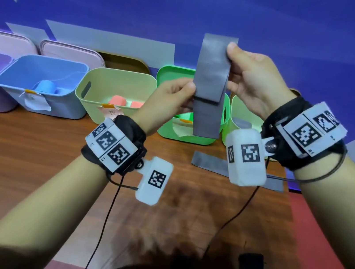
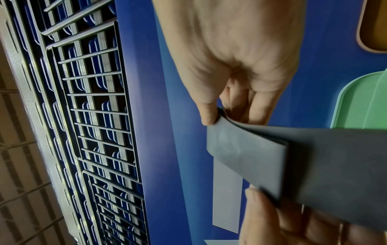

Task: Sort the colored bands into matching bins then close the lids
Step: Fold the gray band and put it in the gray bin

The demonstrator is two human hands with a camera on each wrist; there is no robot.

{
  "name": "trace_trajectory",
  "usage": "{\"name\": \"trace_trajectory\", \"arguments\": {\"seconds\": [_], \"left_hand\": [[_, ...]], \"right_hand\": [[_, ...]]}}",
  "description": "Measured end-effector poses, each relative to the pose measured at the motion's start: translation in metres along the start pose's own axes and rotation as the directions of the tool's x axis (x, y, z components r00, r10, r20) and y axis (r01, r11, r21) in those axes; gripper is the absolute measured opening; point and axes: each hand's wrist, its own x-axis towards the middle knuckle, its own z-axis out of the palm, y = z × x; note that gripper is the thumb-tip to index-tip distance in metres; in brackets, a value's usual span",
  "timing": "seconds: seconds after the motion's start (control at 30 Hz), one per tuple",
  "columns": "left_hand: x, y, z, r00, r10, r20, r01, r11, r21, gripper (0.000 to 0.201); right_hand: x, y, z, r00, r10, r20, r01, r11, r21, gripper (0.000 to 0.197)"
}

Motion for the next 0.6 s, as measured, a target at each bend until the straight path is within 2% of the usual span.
{"name": "trace_trajectory", "arguments": {"seconds": [0.33, 0.47, 0.6], "left_hand": [[-0.002, 0.004, -0.005, 0.996, -0.021, 0.083, 0.025, 0.999, -0.048, 0.02], [0.0, 0.002, -0.007, 0.997, -0.045, 0.066, 0.05, 0.996, -0.074, 0.019], [0.002, 0.006, -0.01, 0.998, -0.068, -0.002, 0.068, 0.997, -0.046, 0.016]], "right_hand": [[0.002, 0.001, -0.001, 0.999, 0.003, -0.035, -0.003, 1.0, -0.004, 0.027], [0.001, -0.002, 0.003, 1.0, 0.005, -0.015, -0.005, 1.0, -0.026, 0.028], [-0.001, -0.013, 0.002, 0.997, 0.013, 0.072, -0.001, 0.985, -0.174, 0.022]]}}
